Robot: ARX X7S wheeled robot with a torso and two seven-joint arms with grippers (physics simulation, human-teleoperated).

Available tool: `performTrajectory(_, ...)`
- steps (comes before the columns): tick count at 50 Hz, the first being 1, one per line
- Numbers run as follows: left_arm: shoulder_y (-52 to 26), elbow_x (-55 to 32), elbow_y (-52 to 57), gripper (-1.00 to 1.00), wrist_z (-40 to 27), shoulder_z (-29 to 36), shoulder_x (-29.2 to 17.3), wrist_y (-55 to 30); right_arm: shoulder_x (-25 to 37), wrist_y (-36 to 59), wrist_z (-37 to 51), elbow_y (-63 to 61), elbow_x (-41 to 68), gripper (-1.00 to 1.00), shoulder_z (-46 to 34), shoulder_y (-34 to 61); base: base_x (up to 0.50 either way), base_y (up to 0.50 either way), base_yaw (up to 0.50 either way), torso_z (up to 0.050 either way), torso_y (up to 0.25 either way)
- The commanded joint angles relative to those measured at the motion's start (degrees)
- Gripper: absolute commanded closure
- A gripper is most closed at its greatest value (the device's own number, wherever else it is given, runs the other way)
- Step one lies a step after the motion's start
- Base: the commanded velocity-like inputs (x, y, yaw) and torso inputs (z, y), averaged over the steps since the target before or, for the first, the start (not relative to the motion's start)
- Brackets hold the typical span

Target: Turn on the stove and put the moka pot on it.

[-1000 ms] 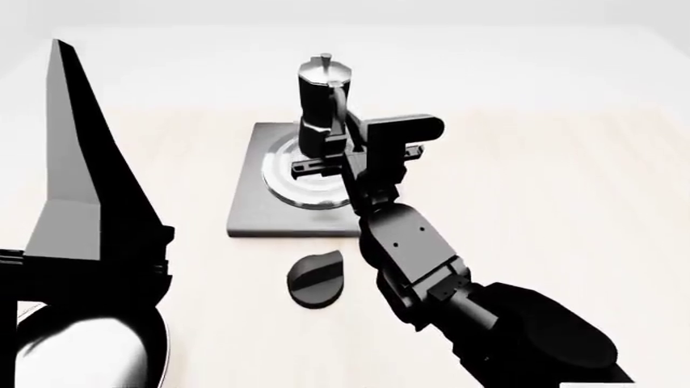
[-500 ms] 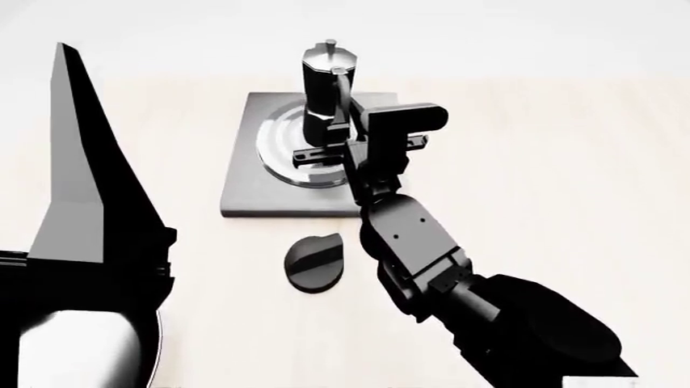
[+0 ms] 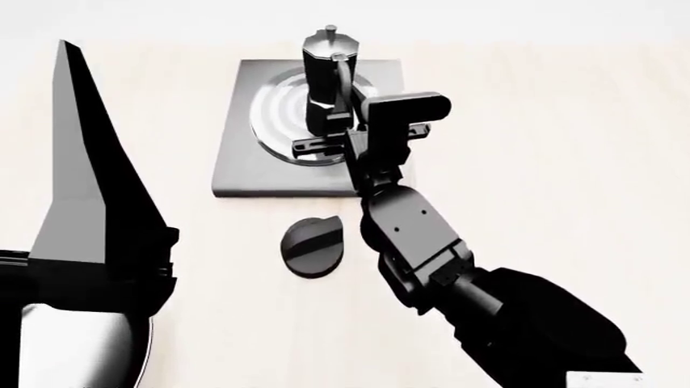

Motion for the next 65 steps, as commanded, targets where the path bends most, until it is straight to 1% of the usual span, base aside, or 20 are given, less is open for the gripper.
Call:
performTrajectory(1,-0.1,-0.2,0.0,-1.0,0.0,-0.1,0.2,0.0,-0.2,0.3,-0.1,0.1,-0.8,1.0,0.2,0.1,0.0,0.0,0.0,0.004,-0.105)
performTrajectory(21,0.7,0.5,-0.3,-1.0,0.0,-0.5,0.1,0.6,-0.2,0.4,-0.1,0.0,-0.6,1.0,0.1,0.0,0.0,0.0,0.0,0.001,-0.012)
performTrajectory(22,0.7,0.4,-0.3,-1.0,0.0,-0.6,0.1,0.5,-0.2,0.7,0.1,0.0,-0.6,-1.0,0.0,0.1,0.0,0.0,0.0,0.0,0.0)
performTrajectory(34,0.8,0.1,-0.3,-1.0,0.2,-1.2,0.2,0.4,-0.2,0.6,0.1,-0.1,-0.2,-1.0,0.0,0.3,0.0,0.0,0.0,0.0,0.0)
performTrajectory(47,1.6,0.5,-0.1,-1.0,0.1,-1.5,0.1,0.3,-0.2,-1.6,-0.9,-0.5,0.2,-1.0,0.0,1.2,0.0,0.0,0.0,0.0,0.0)
performTrajectory(60,1.1,-0.1,0.0,-1.0,0.6,-1.9,-0.5,0.1,-0.1,-6.0,-2.1,-2.1,1.2,-1.0,1.0,3.1,0.0,0.0,0.0,0.0,0.0)
performTrajectory(65,0.6,-0.9,-0.3,-1.0,0.9,-2.3,-0.3,0.1,7.2,-6.4,6.5,-16.6,-2.6,-1.0,-0.6,6.2,0.0,0.0,0.0,0.0,0.0)
